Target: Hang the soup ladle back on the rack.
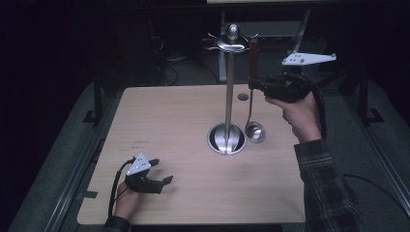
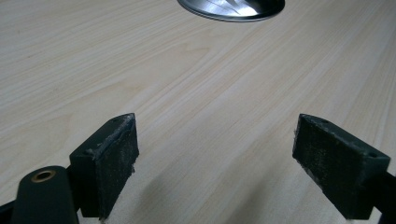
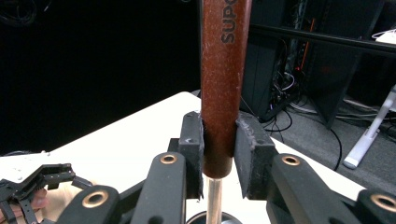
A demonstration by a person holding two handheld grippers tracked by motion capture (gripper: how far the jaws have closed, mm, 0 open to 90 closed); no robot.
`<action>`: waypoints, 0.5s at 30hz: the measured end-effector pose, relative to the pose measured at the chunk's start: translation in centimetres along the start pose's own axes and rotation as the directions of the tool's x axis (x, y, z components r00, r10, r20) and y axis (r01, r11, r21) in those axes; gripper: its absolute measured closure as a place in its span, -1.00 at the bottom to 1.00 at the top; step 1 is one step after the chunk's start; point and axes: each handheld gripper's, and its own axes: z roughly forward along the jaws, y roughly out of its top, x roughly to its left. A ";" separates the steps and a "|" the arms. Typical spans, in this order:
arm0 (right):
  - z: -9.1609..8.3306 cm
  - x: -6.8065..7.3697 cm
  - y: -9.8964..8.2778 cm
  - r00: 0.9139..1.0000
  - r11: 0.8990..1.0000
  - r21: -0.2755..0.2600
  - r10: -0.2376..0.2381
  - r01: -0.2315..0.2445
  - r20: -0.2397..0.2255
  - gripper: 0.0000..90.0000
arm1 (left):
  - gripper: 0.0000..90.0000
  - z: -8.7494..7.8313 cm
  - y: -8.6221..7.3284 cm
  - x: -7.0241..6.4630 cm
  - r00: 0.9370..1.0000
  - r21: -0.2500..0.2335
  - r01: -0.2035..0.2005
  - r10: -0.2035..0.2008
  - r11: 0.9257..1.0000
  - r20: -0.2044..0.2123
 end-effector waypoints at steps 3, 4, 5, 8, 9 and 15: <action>0.2 0.0 -0.2 1.000 1.000 0.001 0.003 -0.003 -0.002 0.64 | -0.69 0.0 0.0 0.0 1.000 0.000 0.000 0.000 1.000 0.000; 0.4 0.0 -0.4 1.000 1.000 0.006 0.000 0.000 -0.002 0.64 | -0.69 0.0 0.0 0.0 1.000 0.000 0.000 0.000 1.000 0.000; 0.4 -0.1 -0.6 1.000 1.000 0.003 0.003 -0.003 -0.004 0.64 | -0.69 0.0 0.0 0.0 1.000 0.001 -0.001 0.001 1.000 0.000; 0.3 -0.1 -0.7 1.000 1.000 -0.004 0.009 -0.009 -0.010 0.63 | -0.69 0.0 0.0 0.0 1.000 0.000 -0.002 0.002 1.000 -0.001; 0.3 -0.1 -0.7 1.000 1.000 -0.004 0.006 -0.006 -0.011 0.62 | -0.69 0.0 0.0 0.0 1.000 0.001 -0.002 0.002 1.000 -0.001; 0.2 -0.1 -0.7 1.000 1.000 -0.001 0.002 -0.002 -0.001 0.49 | -0.69 0.0 0.0 0.0 1.000 0.003 0.001 -0.001 1.000 -0.003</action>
